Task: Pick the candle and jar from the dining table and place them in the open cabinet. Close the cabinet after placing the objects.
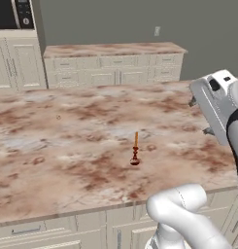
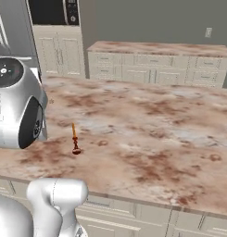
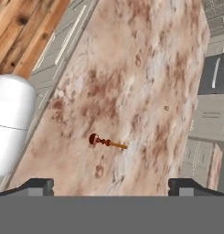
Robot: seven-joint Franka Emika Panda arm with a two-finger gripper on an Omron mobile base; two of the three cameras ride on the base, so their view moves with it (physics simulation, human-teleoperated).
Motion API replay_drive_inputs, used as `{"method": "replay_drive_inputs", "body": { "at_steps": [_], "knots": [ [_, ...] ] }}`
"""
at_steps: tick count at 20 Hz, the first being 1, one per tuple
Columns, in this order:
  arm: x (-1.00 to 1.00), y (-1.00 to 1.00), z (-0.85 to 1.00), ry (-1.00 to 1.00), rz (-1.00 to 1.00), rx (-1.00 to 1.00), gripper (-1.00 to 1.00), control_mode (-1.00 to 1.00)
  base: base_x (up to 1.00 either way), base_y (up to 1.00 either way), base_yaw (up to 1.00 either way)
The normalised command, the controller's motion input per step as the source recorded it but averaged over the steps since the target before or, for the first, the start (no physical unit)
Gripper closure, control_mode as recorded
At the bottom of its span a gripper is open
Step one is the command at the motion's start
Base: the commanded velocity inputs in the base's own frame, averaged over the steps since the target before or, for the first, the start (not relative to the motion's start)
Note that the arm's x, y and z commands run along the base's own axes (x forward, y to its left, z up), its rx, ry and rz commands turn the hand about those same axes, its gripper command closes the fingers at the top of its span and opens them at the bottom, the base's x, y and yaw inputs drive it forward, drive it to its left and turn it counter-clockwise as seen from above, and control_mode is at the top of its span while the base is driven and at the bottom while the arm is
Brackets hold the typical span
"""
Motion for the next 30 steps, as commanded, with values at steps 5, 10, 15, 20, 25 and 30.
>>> {"method": "replay_drive_inputs", "body": {
  "at_steps": [5,10,15,20,25,30],
  "knots": [
    [0.0,-0.11,-0.46,0.06,-0.01,0.13,-1.0,-1.0,0.0,0.0,0.0],
    [0.0,-0.46,-0.22,0.08,0.0,0.26,-1.0,-1.0,0.0,0.0,0.0],
    [0.0,-0.41,-0.15,0.14,0.0,0.15,-1.0,-1.0,0.0,0.0,0.0],
    [0.05,-0.09,-0.28,0.19,0.0,0.03,-1.0,-1.0,0.0,0.0,0.0],
    [0.24,-0.02,-0.2,0.16,0.0,0.03,-1.0,-1.0,0.0,0.0,0.0],
    [0.37,-0.01,-0.11,0.08,0.0,0.06,-1.0,-1.0,0.0,0.0,0.0]
  ]
}}
